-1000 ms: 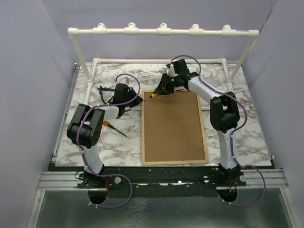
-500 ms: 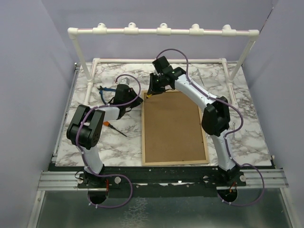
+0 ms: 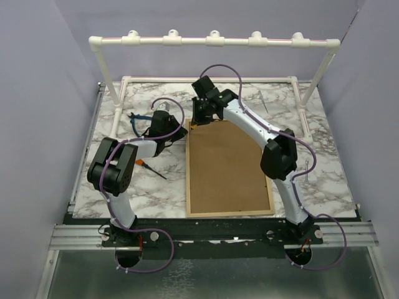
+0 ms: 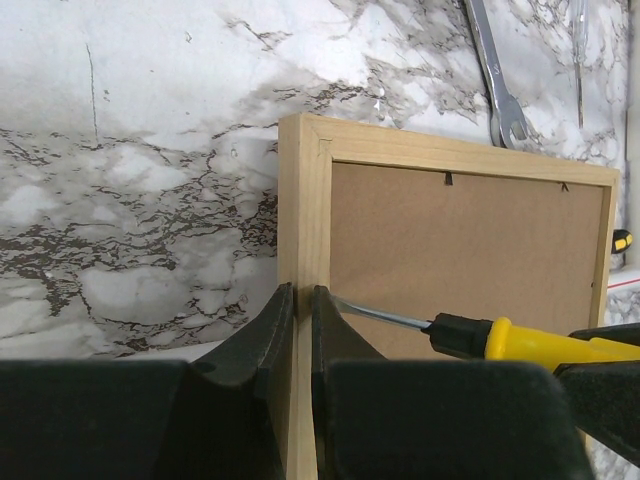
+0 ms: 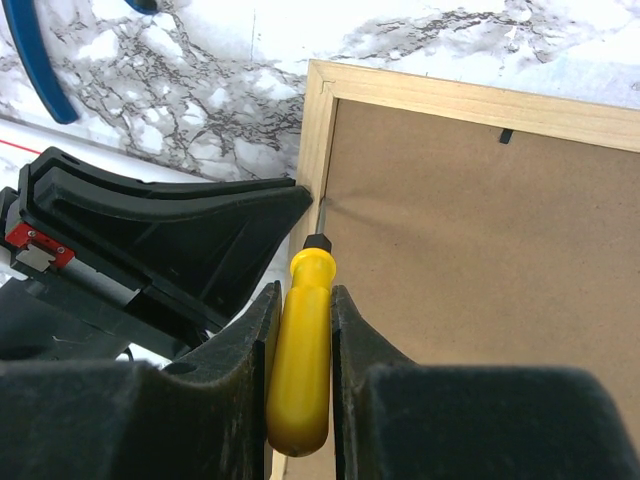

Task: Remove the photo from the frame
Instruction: Release the photo frame item from the photo frame.

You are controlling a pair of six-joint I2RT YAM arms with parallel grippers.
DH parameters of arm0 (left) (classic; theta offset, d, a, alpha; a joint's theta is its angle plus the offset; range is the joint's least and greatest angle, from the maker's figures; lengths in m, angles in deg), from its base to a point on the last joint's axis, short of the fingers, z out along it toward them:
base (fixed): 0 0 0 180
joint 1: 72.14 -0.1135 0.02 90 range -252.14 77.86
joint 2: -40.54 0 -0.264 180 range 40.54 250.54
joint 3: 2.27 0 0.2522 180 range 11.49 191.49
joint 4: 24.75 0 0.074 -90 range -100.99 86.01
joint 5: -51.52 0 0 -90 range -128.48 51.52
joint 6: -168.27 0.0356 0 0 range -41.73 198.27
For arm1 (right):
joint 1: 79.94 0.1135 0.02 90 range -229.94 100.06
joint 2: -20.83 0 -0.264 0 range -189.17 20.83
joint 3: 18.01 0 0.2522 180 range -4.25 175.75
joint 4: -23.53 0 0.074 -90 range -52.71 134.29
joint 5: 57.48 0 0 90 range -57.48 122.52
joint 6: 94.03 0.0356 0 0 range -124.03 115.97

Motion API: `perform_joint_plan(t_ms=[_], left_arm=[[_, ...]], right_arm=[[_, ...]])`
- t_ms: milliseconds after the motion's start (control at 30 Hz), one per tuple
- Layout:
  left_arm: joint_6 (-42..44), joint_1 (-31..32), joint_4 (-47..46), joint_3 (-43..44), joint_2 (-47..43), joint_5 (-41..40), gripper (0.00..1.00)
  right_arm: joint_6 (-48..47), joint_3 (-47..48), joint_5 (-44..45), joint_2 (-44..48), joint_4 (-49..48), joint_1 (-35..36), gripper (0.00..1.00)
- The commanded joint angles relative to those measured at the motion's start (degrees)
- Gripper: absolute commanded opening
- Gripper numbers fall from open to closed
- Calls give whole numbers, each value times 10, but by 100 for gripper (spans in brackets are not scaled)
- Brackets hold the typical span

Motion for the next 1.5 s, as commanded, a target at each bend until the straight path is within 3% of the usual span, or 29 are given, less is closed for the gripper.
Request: perform_joint_plan(t_ms=[0,333,533,967,1133,1300,1467], left_arm=[[-37,57,0,-6,1,100,9],[-40,57,0,-5,4,100,9],[-30,47,35,-3,-12,79,9],[14,-15,144,13,-90,55,13],[41,-17,168,15,-117,48,23],[100,-16,184,25,-136,57,52],[146,-14,191,47,-143,60,61]], right_arm=[[68,23,-143,-19,-104,66,1],[63,58,-135,-43,-87,86,1],[23,41,-98,-1,-65,70,1],[-46,-270,23,307,-82,-23,1],[-55,-387,67,423,-107,-31,1],[-62,-532,78,560,-175,-31,1],[-69,-673,39,690,-237,-31,0]])
